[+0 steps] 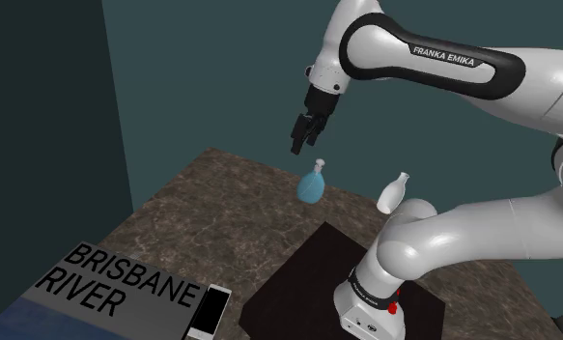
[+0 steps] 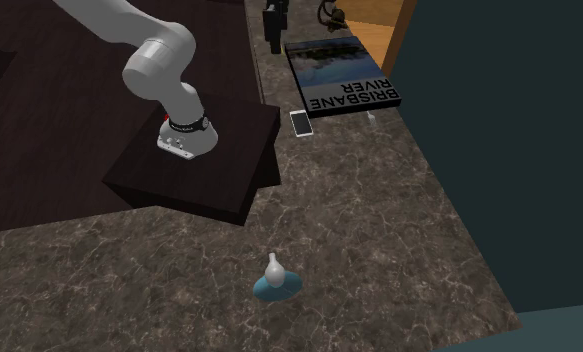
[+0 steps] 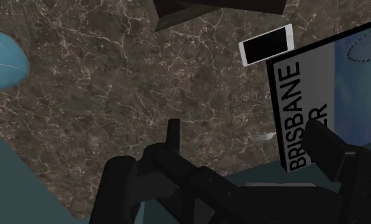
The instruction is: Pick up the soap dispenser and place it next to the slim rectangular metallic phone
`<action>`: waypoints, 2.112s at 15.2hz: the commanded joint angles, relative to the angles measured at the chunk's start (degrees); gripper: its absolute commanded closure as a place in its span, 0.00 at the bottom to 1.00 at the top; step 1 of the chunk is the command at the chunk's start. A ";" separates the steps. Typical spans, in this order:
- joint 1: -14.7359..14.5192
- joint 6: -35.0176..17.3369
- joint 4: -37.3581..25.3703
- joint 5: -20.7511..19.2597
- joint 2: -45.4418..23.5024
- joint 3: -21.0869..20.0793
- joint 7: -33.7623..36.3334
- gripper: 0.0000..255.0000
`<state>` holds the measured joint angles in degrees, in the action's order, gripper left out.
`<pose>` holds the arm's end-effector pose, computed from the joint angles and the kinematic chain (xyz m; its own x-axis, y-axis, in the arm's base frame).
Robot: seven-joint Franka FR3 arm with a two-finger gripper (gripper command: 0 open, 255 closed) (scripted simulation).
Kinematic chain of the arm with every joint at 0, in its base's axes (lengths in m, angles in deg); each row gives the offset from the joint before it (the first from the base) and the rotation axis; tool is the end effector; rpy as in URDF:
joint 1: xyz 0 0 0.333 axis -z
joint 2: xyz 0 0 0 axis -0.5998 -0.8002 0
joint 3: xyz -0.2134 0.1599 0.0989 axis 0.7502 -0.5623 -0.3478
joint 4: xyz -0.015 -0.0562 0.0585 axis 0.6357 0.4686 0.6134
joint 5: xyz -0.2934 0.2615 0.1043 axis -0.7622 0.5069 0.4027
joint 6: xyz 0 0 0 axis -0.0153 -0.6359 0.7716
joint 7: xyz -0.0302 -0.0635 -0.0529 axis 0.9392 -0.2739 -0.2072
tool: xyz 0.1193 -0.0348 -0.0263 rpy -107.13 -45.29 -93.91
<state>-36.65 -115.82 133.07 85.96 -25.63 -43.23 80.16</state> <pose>0.3561 0.0262 0.5284 0.9949 0.0936 0.0389 0.0959 -0.9933 -0.0640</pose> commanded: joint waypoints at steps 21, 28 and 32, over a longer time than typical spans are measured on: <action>6.83 -20.89 3.35 -17.63 -25.23 14.66 -25.11 0.00; 9.12 -28.30 -2.03 -21.53 -38.99 18.59 -32.30 0.00; 10.56 -31.86 -6.57 -22.81 -47.35 20.21 -36.23 0.00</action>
<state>-26.32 -146.99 127.76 63.45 -70.90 -23.26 44.75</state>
